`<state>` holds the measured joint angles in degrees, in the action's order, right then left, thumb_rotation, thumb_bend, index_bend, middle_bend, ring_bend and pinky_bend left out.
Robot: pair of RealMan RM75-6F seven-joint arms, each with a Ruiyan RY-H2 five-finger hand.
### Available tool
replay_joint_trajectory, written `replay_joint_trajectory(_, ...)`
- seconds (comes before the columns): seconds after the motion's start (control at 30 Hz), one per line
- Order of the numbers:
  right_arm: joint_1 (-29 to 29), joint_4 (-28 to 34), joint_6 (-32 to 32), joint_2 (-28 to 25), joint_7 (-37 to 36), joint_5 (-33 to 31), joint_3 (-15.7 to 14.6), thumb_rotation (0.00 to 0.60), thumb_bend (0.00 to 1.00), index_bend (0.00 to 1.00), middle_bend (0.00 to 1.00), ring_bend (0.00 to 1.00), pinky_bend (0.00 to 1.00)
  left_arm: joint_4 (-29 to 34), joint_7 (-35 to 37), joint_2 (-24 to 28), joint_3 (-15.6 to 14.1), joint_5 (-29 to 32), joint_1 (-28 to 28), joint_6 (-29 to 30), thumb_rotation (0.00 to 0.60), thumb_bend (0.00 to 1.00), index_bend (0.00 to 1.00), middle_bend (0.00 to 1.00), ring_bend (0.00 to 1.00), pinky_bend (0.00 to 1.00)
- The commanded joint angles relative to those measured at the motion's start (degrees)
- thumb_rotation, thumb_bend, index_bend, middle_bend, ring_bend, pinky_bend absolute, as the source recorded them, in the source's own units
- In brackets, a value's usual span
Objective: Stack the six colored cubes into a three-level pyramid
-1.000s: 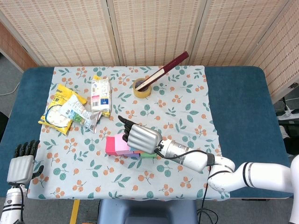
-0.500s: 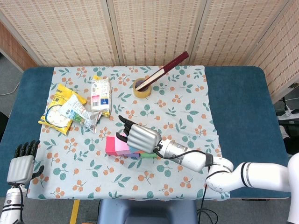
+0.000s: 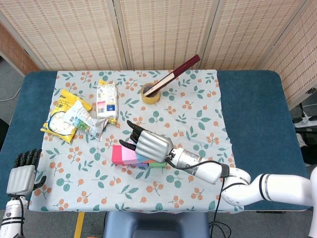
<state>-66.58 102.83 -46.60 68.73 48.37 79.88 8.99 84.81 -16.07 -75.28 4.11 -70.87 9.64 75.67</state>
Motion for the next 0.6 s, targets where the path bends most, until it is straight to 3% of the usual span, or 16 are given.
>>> replay_joint_trajectory(0.03,1.81,2.09,-2.54,-2.17,-3.26,1.99,0.29,0.600,0.11,0.00,0.26,0.24,0.07,0.08,0.00,0.03,-0.02,-0.15,-0.06,0.16,0.600,0.33,0.00,0.04,0.00,0.06)
replay_joint_trajectory(0.2,5.23,6.10,-6.19,-6.82,-12.02,6.66,-0.32,0.600,0.13,0.01,0.23,0.17,0.07,0.28,0.01,0.16,-0.14,-0.40,-0.10,0.19,0.600,0.33,0.00,0.05,0.00,0.06)
replay_joint_trajectory(0.3,7.77,8.41,-7.59,-10.22,-21.06,9.41,-1.86,0.584,0.29,0.04,0.20,0.12,0.07,0.40,0.01,0.21,-0.27,-0.76,-0.11,0.27,0.600,0.33,0.00,0.05,0.00,0.06)
replay_joint_trajectory(0.4,9.80,9.13,-9.24,-12.94,-30.02,15.07,-4.18,0.533,0.38,0.05,0.19,0.10,0.06,0.42,-0.23,0.09,-0.35,-0.97,-0.17,0.52,0.600,0.33,0.00,0.05,0.00,0.06)
replay_joint_trajectory(0.6,11.67,5.47,-11.59,-13.59,-36.16,25.71,-8.18,0.527,0.39,0.06,0.19,0.09,0.04,0.67,-1.36,-0.46,-0.51,-1.03,0.01,0.36,0.600,0.33,0.00,0.05,0.00,0.06)
